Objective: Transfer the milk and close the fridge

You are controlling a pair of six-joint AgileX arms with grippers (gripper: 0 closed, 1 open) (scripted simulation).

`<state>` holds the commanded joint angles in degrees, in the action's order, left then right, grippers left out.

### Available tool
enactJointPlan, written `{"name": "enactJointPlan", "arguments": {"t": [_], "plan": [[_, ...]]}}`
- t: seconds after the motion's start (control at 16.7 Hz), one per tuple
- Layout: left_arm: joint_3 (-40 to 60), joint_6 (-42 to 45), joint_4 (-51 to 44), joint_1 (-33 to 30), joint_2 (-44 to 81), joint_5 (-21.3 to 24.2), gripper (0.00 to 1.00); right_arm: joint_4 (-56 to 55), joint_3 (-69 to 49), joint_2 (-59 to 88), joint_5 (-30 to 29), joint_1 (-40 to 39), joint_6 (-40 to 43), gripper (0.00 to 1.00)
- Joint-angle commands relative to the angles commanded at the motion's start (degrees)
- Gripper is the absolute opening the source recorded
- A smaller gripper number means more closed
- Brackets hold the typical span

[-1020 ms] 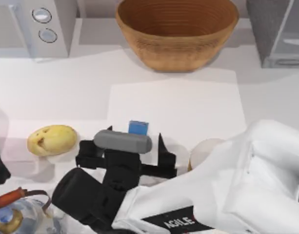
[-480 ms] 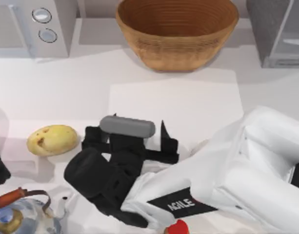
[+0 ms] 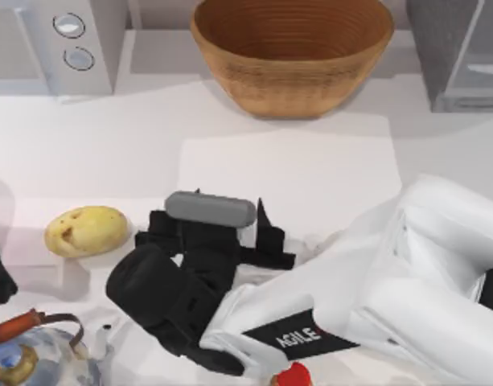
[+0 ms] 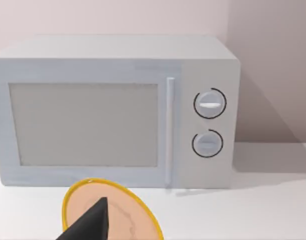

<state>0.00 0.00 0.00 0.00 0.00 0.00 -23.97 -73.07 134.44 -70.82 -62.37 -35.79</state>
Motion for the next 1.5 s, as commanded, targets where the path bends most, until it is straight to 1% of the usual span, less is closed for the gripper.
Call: {"name": "enactJointPlan", "arguments": {"t": [0.48, 0.54, 1.14, 1.26, 1.5], "plan": [[0.0, 0.0, 0.0, 0.0, 0.0, 0.0, 1.0, 0.0, 0.0, 0.0, 0.0, 0.0, 0.0, 0.02], [0.0, 0.0, 0.0, 0.0, 0.0, 0.0, 1.0, 0.0, 0.0, 0.0, 0.0, 0.0, 0.0, 0.0], [0.0, 0.0, 0.0, 0.0, 0.0, 0.0, 1.0, 0.27, -0.26, -0.66, -0.57, -0.52, 0.09, 0.0], [0.0, 0.0, 0.0, 0.0, 0.0, 0.0, 1.0, 1.45, -0.32, -1.98, -1.4, -1.24, 0.41, 0.0], [0.0, 0.0, 0.0, 0.0, 0.0, 0.0, 1.0, 4.63, -0.57, -4.75, -0.26, -0.62, -0.07, 0.0]]}}
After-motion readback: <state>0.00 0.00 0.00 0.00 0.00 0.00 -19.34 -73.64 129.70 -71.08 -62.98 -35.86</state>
